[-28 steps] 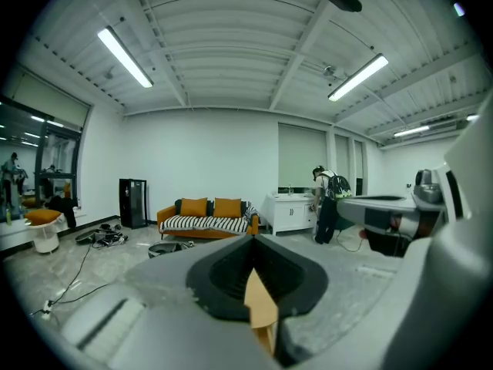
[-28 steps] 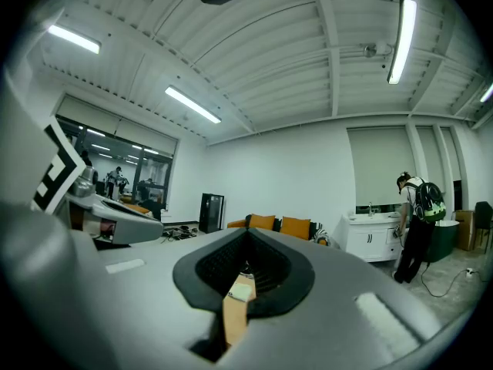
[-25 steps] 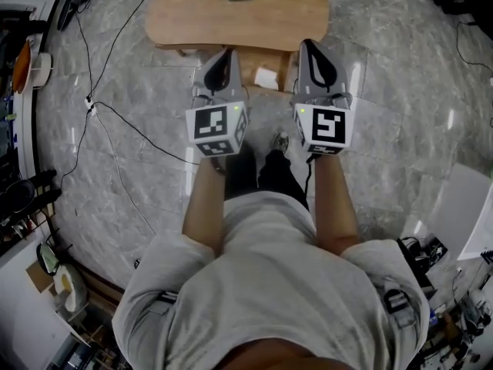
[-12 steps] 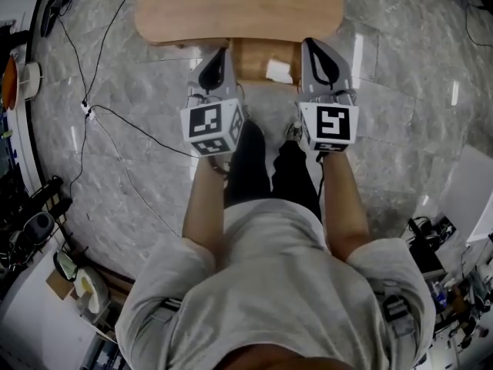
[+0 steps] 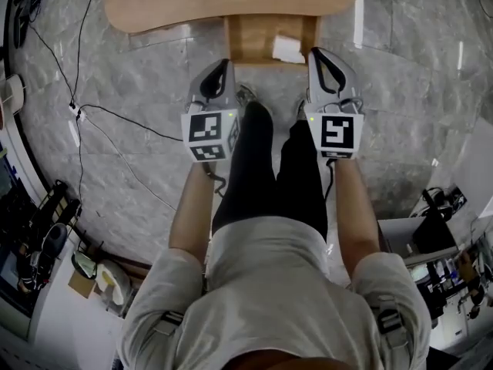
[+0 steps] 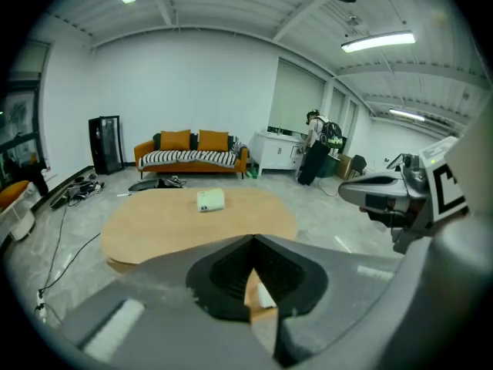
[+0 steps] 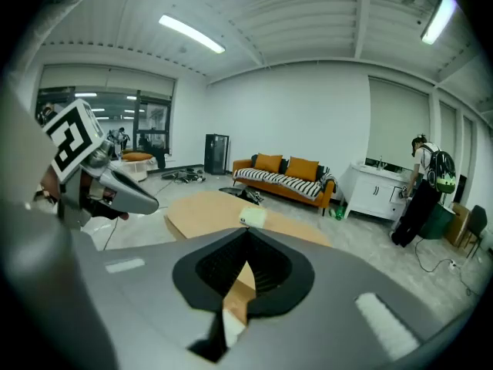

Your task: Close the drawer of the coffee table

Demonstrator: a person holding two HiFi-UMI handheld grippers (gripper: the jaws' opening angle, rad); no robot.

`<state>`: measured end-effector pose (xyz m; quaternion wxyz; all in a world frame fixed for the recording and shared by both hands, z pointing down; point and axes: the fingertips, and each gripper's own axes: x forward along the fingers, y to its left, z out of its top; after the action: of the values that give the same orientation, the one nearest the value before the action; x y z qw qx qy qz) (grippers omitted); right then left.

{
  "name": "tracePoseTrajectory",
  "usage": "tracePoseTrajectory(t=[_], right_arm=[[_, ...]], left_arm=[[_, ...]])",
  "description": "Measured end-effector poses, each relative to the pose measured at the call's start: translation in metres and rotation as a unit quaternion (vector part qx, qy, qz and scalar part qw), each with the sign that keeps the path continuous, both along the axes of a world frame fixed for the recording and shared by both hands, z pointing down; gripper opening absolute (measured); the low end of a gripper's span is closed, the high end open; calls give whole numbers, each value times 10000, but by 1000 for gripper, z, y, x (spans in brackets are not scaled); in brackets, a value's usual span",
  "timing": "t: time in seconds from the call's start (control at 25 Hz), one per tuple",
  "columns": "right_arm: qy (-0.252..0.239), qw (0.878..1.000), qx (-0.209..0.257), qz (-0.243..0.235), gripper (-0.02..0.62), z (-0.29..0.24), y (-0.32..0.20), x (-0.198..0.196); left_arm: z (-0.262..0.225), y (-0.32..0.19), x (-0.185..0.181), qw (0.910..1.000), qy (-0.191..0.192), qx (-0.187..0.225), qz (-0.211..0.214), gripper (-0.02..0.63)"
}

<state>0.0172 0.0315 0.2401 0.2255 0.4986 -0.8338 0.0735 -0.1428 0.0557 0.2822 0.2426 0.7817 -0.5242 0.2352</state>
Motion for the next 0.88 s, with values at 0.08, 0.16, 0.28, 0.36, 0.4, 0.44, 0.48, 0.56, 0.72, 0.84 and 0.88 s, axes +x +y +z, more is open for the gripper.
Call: tracePoseTrajectory(t=[0.08,0.16,0.28,0.36,0.4,0.44,0.48,0.56,0.72,0.84,0.88], right_arm=[[170,9998,-101,63,6,25,-2,-1],[311,9993,-199,73,7,46,-1,-5],[450,9983,-363,19,7,72,4,-14],[454,9974,-553,29,7,89,14,-17],[461,9969,-642,48,7,97,18,-16],[471,9963,-711,74,6,106,21,-13],[482,9957,-781,109,8,116,24,-10],[495,9939,-964,210,8,136,32,-2],[579,9881,-1376,374,7,178,52,14],[664,9844,-1578,414,7,208,58,24],[682,9832,-1631,447,7,217,59,29]], left_arm=[[24,4,4,9994,-79,-136,317,21],[42,8,8,9976,-148,-221,634,21],[65,14,12,9945,-174,-322,985,21],[82,20,12,9915,-224,-411,1215,21],[90,22,13,9898,-266,-441,1329,21],[99,23,15,9881,-306,-461,1434,21],[108,24,17,9865,-327,-482,1528,21],[126,26,21,9838,-278,-571,1677,21],[167,31,18,9800,-354,-893,1745,21],[197,32,17,9767,-415,-1121,1781,21],[209,32,18,9754,-376,-1253,1772,21]])
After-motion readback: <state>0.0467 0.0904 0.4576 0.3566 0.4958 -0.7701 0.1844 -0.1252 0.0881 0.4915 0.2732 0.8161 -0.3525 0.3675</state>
